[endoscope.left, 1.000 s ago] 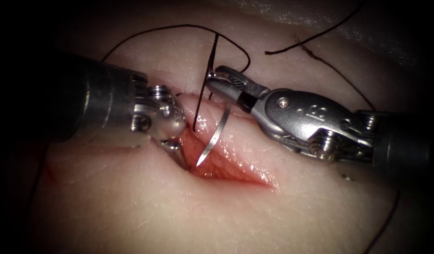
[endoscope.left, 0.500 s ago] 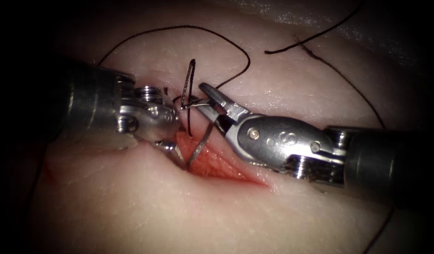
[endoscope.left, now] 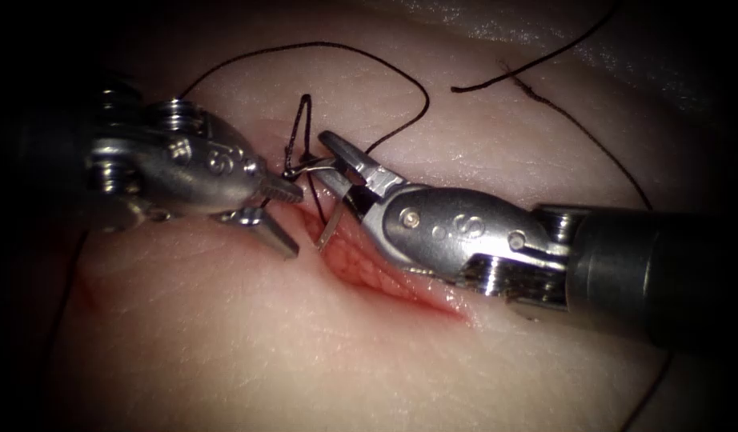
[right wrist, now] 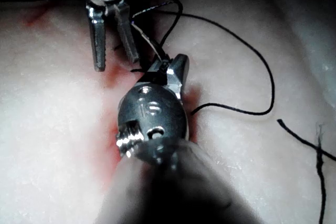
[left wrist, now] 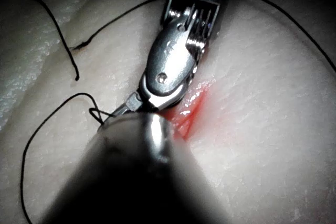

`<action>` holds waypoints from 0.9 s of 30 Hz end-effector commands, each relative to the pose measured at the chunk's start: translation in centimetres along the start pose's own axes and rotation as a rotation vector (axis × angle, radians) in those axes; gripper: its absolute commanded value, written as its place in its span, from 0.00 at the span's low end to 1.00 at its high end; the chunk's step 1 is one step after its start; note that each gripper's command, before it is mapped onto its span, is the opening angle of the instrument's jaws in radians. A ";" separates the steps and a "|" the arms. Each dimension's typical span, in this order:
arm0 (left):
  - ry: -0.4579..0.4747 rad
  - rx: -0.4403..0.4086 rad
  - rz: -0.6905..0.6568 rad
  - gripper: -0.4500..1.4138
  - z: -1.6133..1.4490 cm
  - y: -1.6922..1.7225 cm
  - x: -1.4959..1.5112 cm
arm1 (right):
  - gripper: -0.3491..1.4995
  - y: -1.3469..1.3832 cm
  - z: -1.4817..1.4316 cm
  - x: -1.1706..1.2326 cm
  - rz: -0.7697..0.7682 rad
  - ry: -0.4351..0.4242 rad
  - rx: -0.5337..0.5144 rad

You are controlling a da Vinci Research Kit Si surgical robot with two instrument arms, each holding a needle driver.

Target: Wound Closure

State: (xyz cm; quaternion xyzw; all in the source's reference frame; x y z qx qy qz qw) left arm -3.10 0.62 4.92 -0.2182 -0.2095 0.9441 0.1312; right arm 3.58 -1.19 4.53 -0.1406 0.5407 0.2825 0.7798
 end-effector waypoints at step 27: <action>0.007 -0.002 -0.052 0.34 0.74 0.31 -0.40 | 0.00 0.35 -0.04 0.06 0.120 0.012 -0.055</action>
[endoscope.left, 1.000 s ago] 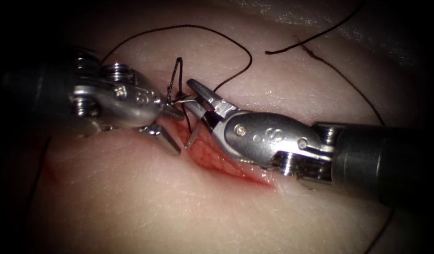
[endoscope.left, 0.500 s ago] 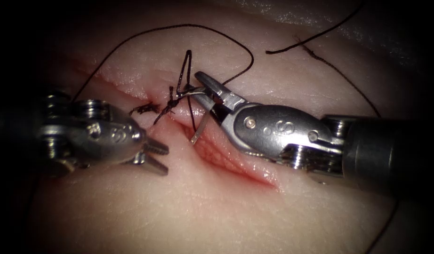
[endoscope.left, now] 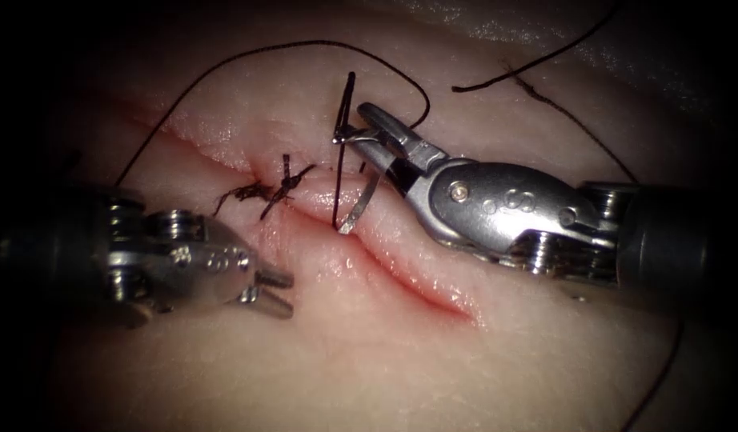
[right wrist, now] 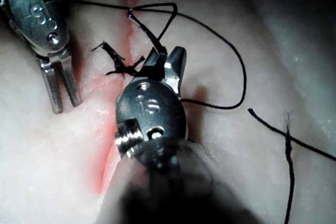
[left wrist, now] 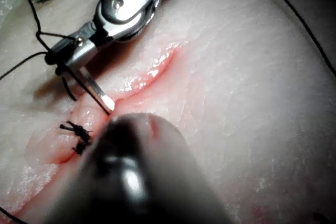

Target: Wound Closure

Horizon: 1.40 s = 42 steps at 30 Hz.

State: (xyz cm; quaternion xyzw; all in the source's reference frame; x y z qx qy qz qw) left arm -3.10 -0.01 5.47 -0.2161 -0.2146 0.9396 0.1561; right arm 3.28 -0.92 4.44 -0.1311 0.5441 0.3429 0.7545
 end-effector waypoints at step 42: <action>0.021 -0.007 -0.019 0.36 0.09 0.05 -0.10 | 0.00 -0.35 0.19 -0.29 0.346 -0.082 -0.105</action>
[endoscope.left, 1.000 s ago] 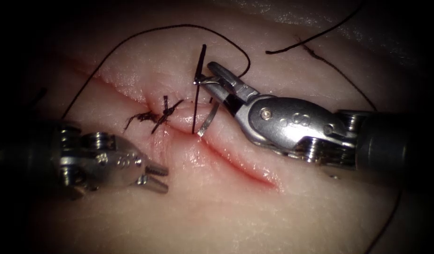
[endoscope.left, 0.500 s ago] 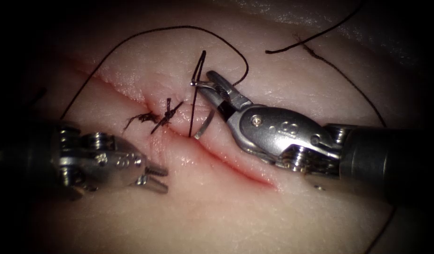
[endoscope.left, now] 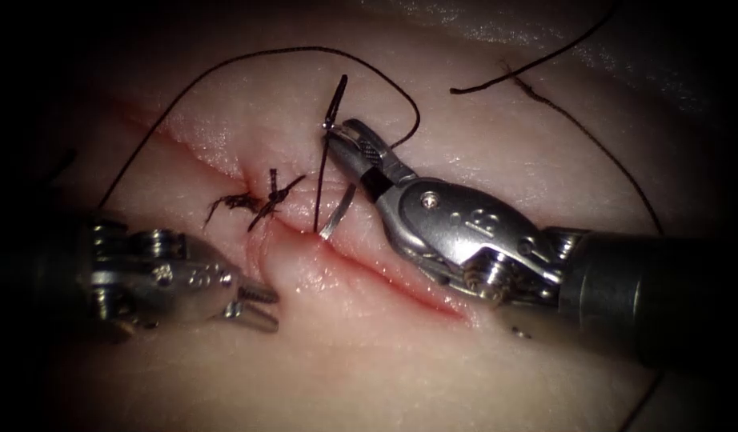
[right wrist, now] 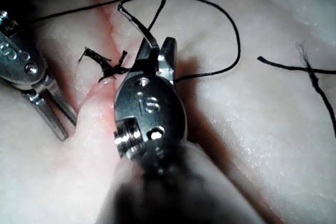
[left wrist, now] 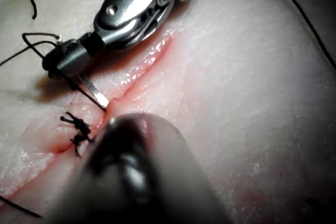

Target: Wound Closure

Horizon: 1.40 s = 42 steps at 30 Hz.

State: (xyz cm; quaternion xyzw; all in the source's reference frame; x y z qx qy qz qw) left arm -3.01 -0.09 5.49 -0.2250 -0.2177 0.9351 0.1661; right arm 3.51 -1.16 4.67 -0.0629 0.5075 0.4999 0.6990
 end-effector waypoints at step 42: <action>0.022 0.023 -0.027 0.35 -0.12 0.15 -0.52 | 0.00 -0.19 0.04 -0.31 0.352 -0.127 0.106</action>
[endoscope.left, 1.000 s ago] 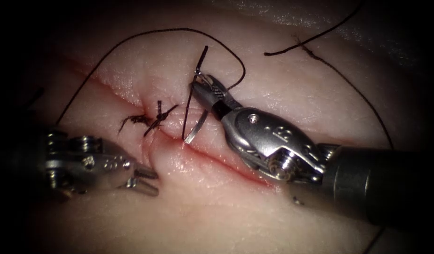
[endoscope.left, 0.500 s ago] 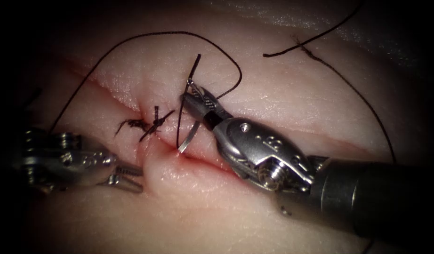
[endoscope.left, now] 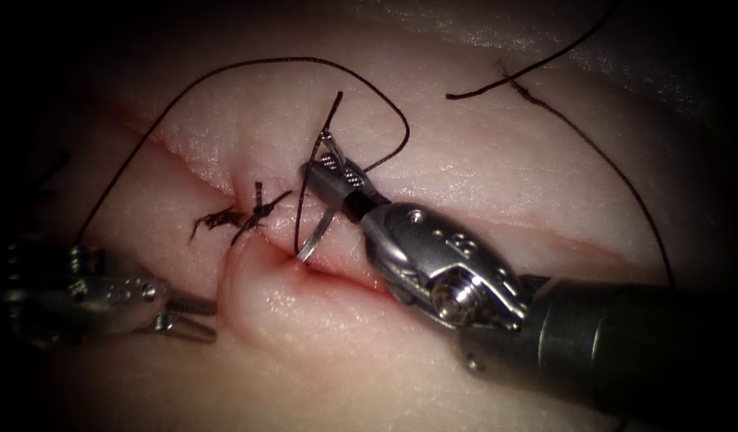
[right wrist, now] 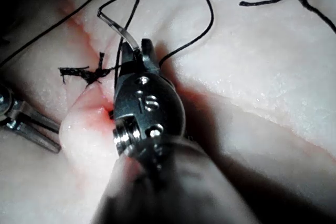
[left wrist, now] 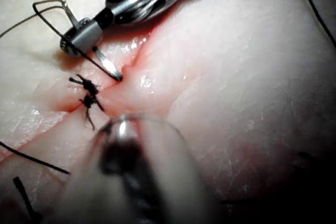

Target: Wound Closure

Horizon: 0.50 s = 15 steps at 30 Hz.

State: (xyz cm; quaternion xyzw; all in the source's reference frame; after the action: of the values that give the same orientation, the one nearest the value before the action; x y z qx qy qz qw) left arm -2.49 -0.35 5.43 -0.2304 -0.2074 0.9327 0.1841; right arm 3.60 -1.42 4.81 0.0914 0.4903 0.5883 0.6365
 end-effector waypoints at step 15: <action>-0.003 -0.004 -0.003 0.35 0.19 0.00 0.04 | 0.00 -0.04 0.07 -0.05 0.311 -0.040 0.038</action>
State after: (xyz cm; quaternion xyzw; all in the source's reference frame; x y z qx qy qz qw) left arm -2.58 -0.34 5.52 -0.2295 -0.2093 0.9323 0.1851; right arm 3.61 -1.44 4.82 0.1911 0.4671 0.6705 0.5438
